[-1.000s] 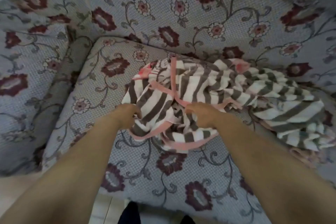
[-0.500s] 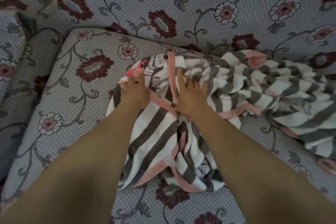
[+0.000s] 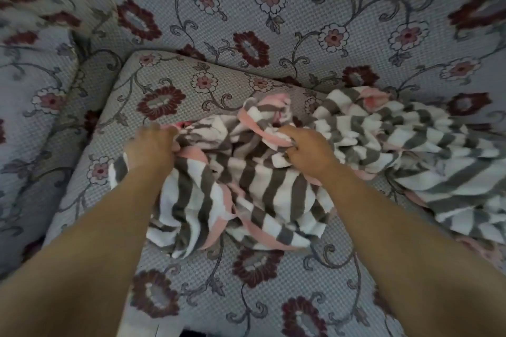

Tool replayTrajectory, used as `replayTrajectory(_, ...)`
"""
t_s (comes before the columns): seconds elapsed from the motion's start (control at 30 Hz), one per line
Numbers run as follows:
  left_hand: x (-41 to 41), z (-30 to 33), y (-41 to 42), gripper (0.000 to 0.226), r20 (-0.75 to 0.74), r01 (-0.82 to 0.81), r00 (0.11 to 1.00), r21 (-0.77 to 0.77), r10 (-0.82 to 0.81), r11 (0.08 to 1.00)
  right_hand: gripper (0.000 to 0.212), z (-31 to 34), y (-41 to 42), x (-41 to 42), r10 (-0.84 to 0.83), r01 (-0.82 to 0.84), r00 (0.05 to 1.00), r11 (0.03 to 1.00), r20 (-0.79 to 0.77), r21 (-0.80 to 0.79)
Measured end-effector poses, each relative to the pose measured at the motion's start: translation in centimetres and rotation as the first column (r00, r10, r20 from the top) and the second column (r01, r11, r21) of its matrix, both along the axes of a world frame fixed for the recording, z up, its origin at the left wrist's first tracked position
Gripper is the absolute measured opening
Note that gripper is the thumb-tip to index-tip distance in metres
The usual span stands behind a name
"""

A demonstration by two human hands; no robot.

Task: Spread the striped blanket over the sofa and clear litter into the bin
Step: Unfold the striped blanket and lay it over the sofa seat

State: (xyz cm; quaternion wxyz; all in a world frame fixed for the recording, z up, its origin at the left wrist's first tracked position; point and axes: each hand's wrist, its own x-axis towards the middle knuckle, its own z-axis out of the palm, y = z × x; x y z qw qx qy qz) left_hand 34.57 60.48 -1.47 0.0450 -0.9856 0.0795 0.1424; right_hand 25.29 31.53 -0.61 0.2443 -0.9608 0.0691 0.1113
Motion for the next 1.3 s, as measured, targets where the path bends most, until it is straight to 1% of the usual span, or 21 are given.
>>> replayTrajectory(0.1, -0.9, 2.1, 4.3, 0.033, -0.087, 0.019, 0.996, 0.143, -0.006, 0.990, 0.052, 1.5, 0.7, 0.2, 0.048, -0.048, 0.999, 0.999, -0.025, 0.010)
replayTrajectory(0.2, -3.3, 2.4, 4.2, 0.057, -0.483, 0.134, 0.874, 0.121, -0.060, 0.983, 0.053, 1.8, 0.8, 0.2, 0.109, -0.185, 0.910, 0.970, -0.401, -0.157)
replayTrajectory(0.27, -5.6, 2.4, 4.3, 0.058, -0.642, 0.109, 0.765, 0.065, -0.042, 0.992, 0.056, 2.1, 2.5, -0.2, 0.159, -0.307, 0.834, 0.929, -0.529, -0.205)
replayTrajectory(0.33, -6.7, 1.6, 4.2, 0.055, -0.617, 0.033, 0.785, -0.045, -0.054, 0.998, 0.058, 1.5, 4.2, 0.0, 0.197, -0.323, 0.869, 0.920, -0.454, -0.220)
replayTrajectory(0.4, -6.6, 0.8, 3.5, 0.044, -0.421, -0.044, 0.907, -0.179, -0.036, 0.983, 0.068, 0.6, 5.5, 0.6, 0.199, -0.284, 0.921, 0.932, -0.335, -0.228)
replayTrajectory(0.47, -5.7, -0.5, 2.6, 0.036, -0.264, -0.124, 0.964, -0.318, 0.038, 0.940, 0.094, -0.5, 6.7, 1.5, 0.186, -0.259, 0.922, 0.948, -0.339, -0.186)
replayTrajectory(0.53, -4.8, -1.9, 1.7, 0.042, -0.308, -0.177, 0.949, -0.338, 0.069, 0.924, 0.119, -1.6, 7.9, 1.9, 0.159, -0.231, 0.902, 0.963, -0.402, -0.139)
replayTrajectory(0.6, -4.1, -3.6, 0.7, 0.047, -0.377, -0.213, 0.923, -0.320, 0.083, 0.923, 0.129, -3.5, 9.2, 1.8, 0.134, -0.204, 0.882, 0.973, -0.453, -0.109)
replayTrajectory(0.7, -4.1, -5.6, -0.3, 0.070, -0.459, -0.196, 0.887, -0.278, 0.049, 0.940, 0.105, -5.5, 10.2, 1.4, 0.125, -0.163, 0.920, 0.984, -0.372, -0.074)
replayTrajectory(0.77, -4.2, -6.4, -0.6, 0.089, -0.607, -0.256, 0.794, -0.295, 0.027, 0.921, 0.082, -5.8, 10.3, 1.9, 0.089, -0.118, 0.960, 0.988, -0.264, -0.098)
replayTrajectory(0.8, -4.2, -6.5, -0.6, 0.087, -0.665, -0.269, 0.747, -0.299, 0.003, 0.915, 0.069, -5.9, 10.4, 2.4, 0.057, -0.081, 0.977, 0.990, -0.207, -0.112)
replayTrajectory(0.83, -4.2, -6.8, -0.5, 0.067, -0.695, -0.244, 0.718, -0.306, -0.040, 0.920, 0.057, -5.8, 10.5, 3.1, 0.005, -0.018, 0.986, 0.997, -0.165, -0.074)
replayTrajectory(0.87, -4.0, -6.8, -0.3, 0.034, -0.687, -0.201, 0.723, -0.310, -0.072, 0.929, 0.048, -5.6, 10.6, 3.9, -0.047, 0.051, 0.988, 0.999, -0.147, 0.018)
replayTrajectory(0.9, -3.6, -6.5, 0.0, 0.014, -0.645, -0.184, 0.760, -0.329, -0.078, 0.926, 0.044, -5.2, 10.7, 4.6, -0.077, 0.098, 0.984, 0.987, -0.163, 0.125)
replayTrajectory(0.97, -1.9, -5.2, 1.0, 0.033, -0.515, -0.230, 0.857, -0.378, 0.002, 0.897, 0.053, -4.4, 10.6, 5.4, -0.008, 0.079, 0.960, 0.967, -0.281, 0.243)
replayTrajectory(1.07, 2.1, -1.7, 3.1, 0.031, -0.267, -0.308, 0.944, -0.507, 0.192, 0.805, 0.113, -3.4, 10.9, 5.4, 0.079, 0.015, 0.870, 0.982, -0.487, 0.186)
replayTrajectory(1.1, 3.5, -0.4, 3.5, 0.028, -0.180, -0.291, 0.956, -0.548, 0.230, 0.784, 0.121, -3.3, 11.3, 5.3, 0.064, 0.007, 0.865, 0.990, -0.497, 0.139)
replayTrajectory(1.13, 4.7, 1.0, 3.9, 0.025, -0.096, -0.262, 0.962, -0.579, 0.255, 0.772, 0.116, -3.2, 11.8, 5.4, 0.036, -0.001, 0.890, 0.997, -0.454, 0.076)
replayTrajectory(1.17, 5.8, 2.5, 4.1, 0.023, -0.010, -0.222, 0.962, -0.608, 0.273, 0.762, 0.098, -3.2, 12.4, 5.6, 0.005, -0.006, 0.930, 1.000, -0.367, -0.001)
replayTrajectory(1.23, 7.5, 5.1, 5.1, 0.020, 0.133, -0.172, 0.933, -0.654, 0.336, 0.737, 0.049, -2.1, 13.8, 7.2, -0.031, 0.018, 0.994, 0.993, -0.109, -0.118)
replayTrajectory(1.3, 9.0, 7.3, 6.6, 0.025, 0.250, -0.153, 0.875, -0.671, 0.416, 0.725, 0.027, 0.0, 14.6, 9.7, -0.056, 0.059, 0.997, 0.997, 0.051, -0.051)
